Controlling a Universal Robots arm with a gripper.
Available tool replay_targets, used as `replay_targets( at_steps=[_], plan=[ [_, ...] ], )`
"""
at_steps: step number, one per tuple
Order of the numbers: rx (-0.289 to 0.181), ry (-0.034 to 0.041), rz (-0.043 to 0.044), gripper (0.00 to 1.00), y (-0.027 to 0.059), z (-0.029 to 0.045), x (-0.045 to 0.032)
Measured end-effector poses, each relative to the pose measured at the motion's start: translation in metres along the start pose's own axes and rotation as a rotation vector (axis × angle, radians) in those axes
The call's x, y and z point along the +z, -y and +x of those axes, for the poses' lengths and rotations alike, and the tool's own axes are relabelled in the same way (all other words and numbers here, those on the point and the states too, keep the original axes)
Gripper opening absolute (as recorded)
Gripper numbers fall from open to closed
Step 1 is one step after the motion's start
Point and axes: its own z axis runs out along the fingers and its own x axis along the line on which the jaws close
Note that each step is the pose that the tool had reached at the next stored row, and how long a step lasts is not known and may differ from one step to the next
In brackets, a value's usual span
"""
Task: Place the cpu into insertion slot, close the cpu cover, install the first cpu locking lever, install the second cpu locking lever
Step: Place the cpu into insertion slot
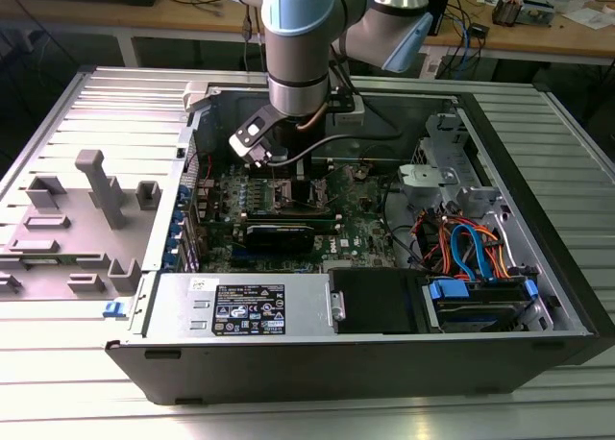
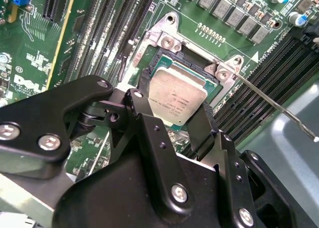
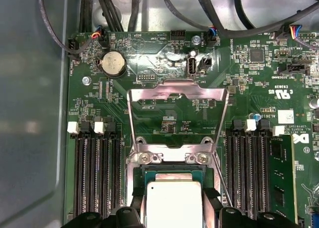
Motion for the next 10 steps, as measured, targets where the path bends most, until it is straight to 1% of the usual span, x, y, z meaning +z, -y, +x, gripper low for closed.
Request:
replay_targets(
  at_steps=[8,9,10],
  plan=[
    [-0.003,-0.0003,0.0,0.54,0.0002,0.0012,0.0028],
    [-0.003,-0.0011,-0.0004,0.54,0.0001,0.0013,0.0023],
    [-0.003,-0.0007,-0.0002,0.54,0.0001,0.0012,-0.0005]
  ],
)
